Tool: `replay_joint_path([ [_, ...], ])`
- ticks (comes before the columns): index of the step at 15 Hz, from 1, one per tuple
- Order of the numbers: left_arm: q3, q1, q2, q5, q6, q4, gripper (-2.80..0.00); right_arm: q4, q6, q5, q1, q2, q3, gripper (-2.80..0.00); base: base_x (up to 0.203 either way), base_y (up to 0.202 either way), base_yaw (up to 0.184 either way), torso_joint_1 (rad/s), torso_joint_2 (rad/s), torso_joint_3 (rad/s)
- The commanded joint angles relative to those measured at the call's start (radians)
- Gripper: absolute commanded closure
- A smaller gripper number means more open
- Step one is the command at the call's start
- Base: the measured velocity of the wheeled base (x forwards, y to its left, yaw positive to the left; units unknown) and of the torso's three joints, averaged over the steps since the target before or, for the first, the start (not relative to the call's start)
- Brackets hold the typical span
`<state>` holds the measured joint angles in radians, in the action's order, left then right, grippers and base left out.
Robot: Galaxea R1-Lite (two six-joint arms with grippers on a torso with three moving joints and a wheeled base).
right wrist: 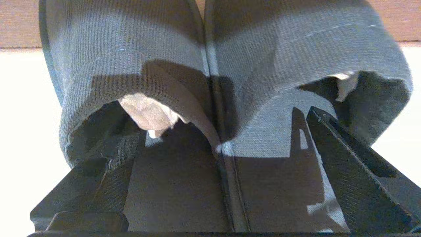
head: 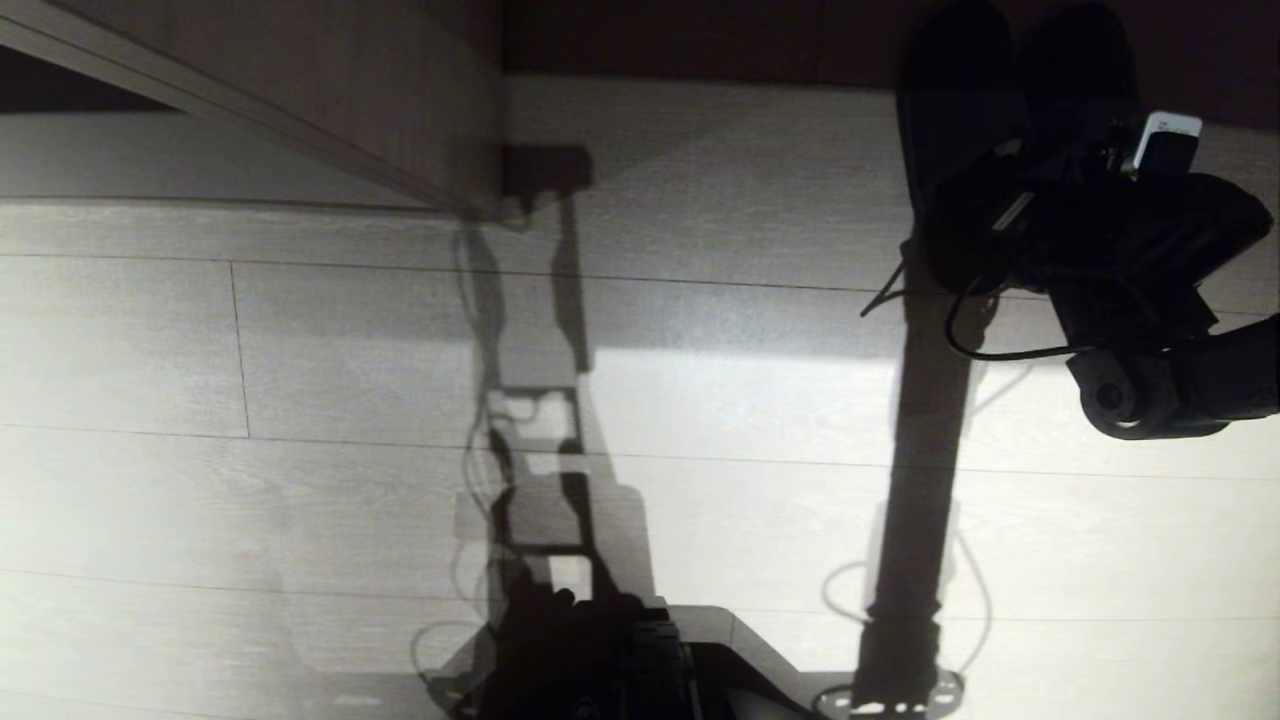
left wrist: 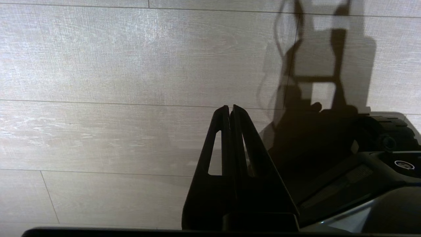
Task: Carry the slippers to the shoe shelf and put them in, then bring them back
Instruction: Pick up the slippers on the floor
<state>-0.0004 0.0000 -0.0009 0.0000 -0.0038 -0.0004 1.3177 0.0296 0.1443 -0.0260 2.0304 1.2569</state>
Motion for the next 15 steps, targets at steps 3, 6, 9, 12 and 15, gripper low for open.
replay_joint_path([
  [3, 0.000, 0.000, 0.001, 0.000, -0.001, 0.000, 0.00, 0.008, -0.003, -0.008, 0.000, 0.021, 0.035, -2.80, 0.000, 0.000, 0.000, 0.000, 0.00, 0.000],
  [6, -0.001, 0.000, 0.001, 0.000, -0.001, -0.001, 0.00, 0.008, -0.003, -0.008, 0.001, 0.041, 0.075, -2.80, 0.000, 0.000, 0.000, 0.000, 0.00, 0.000],
  [9, -0.001, 0.000, 0.001, 0.000, -0.001, 0.000, 0.00, 0.008, -0.003, -0.008, 0.001, 0.051, 0.091, -2.80, 0.000, 0.000, 0.000, 0.000, 0.00, 0.000],
  [12, -0.001, 0.000, 0.001, 0.000, -0.001, 0.000, 0.00, 0.002, -0.003, -0.008, 0.001, 0.059, 0.111, -2.80, 0.000, 0.000, 0.000, 0.000, 0.00, 0.000],
  [15, 0.000, 0.000, 0.001, 0.000, -0.001, 0.000, 0.00, 0.002, -0.003, -0.008, 0.000, 0.067, 0.125, -2.80, 0.000, 0.000, 0.000, 0.000, 0.00, 0.000],
])
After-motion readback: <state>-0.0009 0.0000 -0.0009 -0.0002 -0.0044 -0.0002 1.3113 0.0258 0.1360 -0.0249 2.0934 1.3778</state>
